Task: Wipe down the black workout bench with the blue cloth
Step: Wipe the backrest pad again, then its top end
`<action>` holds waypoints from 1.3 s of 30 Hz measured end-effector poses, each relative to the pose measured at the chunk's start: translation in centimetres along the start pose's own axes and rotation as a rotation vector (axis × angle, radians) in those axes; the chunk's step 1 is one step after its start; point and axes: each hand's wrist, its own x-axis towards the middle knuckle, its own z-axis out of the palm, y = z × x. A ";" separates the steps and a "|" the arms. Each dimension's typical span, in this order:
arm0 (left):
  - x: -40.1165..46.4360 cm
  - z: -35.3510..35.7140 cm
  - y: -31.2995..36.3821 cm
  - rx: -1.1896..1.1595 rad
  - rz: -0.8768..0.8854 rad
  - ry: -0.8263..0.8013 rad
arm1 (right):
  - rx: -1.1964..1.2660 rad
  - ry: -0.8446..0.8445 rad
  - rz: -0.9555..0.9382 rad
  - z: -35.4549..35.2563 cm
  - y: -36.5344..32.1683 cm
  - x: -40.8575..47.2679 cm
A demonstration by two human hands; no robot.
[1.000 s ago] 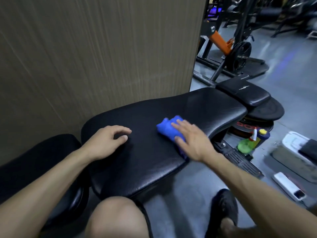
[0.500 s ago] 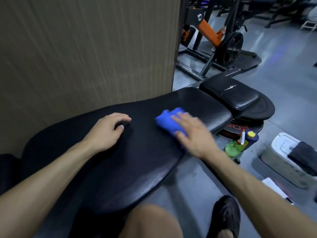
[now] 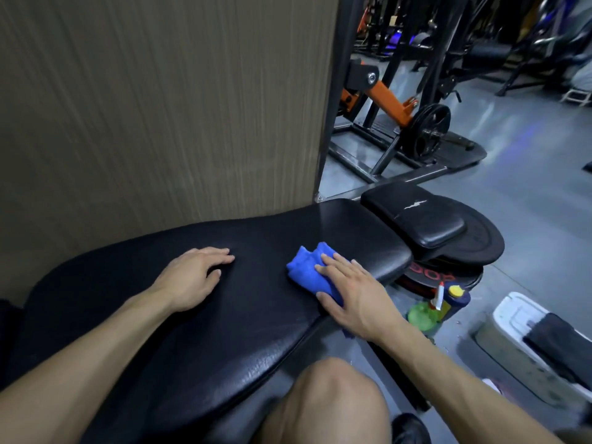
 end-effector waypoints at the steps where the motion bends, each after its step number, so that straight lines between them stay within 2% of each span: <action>1: -0.2 0.0 0.1 0.003 -0.008 -0.010 | 0.009 0.001 0.006 -0.2 0.9 -0.2; 4: -0.7 0.4 0.2 0.009 -0.018 -0.031 | 0.015 0.022 0.098 -1.0 5.7 -0.5; 7: -0.7 0.8 0.4 0.007 -0.021 -0.010 | 0.066 0.101 0.345 -2.5 11.7 0.5; 10: -0.8 1.1 0.2 0.010 -0.005 0.023 | 0.063 0.070 0.456 -2.0 12.5 2.1; 12: -0.8 1.2 0.0 -0.002 0.017 0.047 | 0.009 0.096 0.342 -0.9 9.1 2.4; 15: -1.1 1.0 -0.5 -0.020 0.038 0.039 | 0.075 -0.023 -0.036 -0.3 2.6 1.4; 17: -1.4 0.6 -0.6 -0.053 0.052 0.046 | 0.090 -0.115 -0.180 -0.2 1.7 1.9; 18: -1.5 0.3 -0.7 -0.086 0.051 0.071 | 0.085 -0.112 -0.192 -0.2 3.0 3.2; 19: -1.7 0.0 -0.9 -0.126 0.040 0.115 | 0.103 -0.077 -0.139 -0.1 4.6 5.0; 21: -2.5 -0.2 -1.1 -0.195 -0.012 0.214 | 0.089 0.062 0.139 -0.2 9.4 9.1; 23: -3.7 -0.4 -1.7 -0.245 -0.064 0.299 | 0.004 0.077 0.395 -0.2 12.1 12.9; 24: -4.3 -0.4 -2.1 -0.258 -0.077 0.327 | -0.044 0.062 0.434 0.1 11.7 14.4; 25: -4.7 -0.5 -2.5 -0.262 -0.085 0.351 | -0.082 0.073 0.412 0.6 10.0 15.4; 27: -5.1 -0.7 -3.4 -0.289 -0.125 0.414 | -0.084 0.078 0.243 1.9 4.0 15.9; 29: -5.2 -1.2 -4.4 -0.327 -0.180 0.490 | 0.023 0.017 -0.037 3.5 -3.9 14.6; 31: -5.2 -2.1 -5.3 -0.324 -0.209 0.548 | 0.106 -0.067 -0.402 5.5 -11.0 11.7; 33: -5.5 -3.0 -5.9 -0.302 -0.226 0.573 | 0.152 -0.184 -0.624 5.7 -13.9 10.1; 34: -5.7 -3.3 -6.2 -0.296 -0.237 0.575 | 0.176 -0.190 -0.652 5.7 -13.1 11.1; 36: -6.4 -3.5 -6.8 -0.308 -0.264 0.587 | 0.196 -0.138 -0.500 5.7 -10.5 15.4; 38: -7.2 -3.4 -7.0 -0.353 -0.284 0.594 | 0.127 -0.077 -0.183 5.4 -7.9 20.8; 39: -7.6 -3.3 -7.2 -0.366 -0.287 0.599 | 0.060 -0.076 -0.093 5.4 -7.9 22.3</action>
